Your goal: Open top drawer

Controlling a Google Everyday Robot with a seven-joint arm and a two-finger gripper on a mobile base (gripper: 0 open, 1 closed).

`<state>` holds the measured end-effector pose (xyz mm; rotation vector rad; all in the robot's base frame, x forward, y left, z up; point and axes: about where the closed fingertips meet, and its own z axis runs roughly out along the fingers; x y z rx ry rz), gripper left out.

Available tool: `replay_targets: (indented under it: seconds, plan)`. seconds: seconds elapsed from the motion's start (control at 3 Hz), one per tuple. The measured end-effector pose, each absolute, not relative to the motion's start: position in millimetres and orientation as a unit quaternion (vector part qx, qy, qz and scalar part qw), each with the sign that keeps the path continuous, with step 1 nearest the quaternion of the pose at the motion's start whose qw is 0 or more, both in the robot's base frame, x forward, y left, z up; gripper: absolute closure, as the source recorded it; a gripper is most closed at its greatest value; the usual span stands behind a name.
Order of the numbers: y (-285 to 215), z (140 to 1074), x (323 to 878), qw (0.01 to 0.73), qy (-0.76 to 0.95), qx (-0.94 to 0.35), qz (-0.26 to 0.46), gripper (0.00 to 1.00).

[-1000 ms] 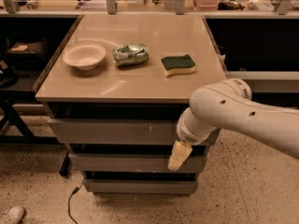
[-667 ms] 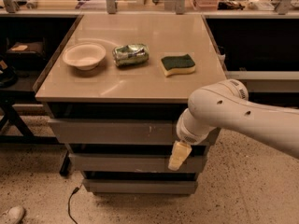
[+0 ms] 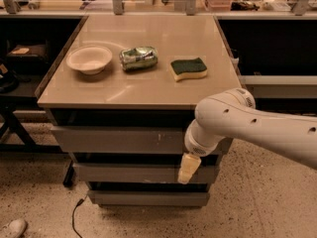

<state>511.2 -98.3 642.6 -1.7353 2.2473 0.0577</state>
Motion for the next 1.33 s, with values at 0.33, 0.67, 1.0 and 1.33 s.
replay_targets:
  seconds: [0.33,0.67,1.0,1.33]
  plan:
    - [-98.3,642.3,511.2,0.150,0.782,-0.604,0.020,0.18]
    - [-98.2,642.3,511.2,0.150,0.782,-0.604,0.020,0.41]
    - [-98.2,642.3,511.2,0.150,0.782,-0.604,0.020,0.64]
    - [-98.2,642.3,511.2,0.150,0.782,-0.604,0.020,0.87]
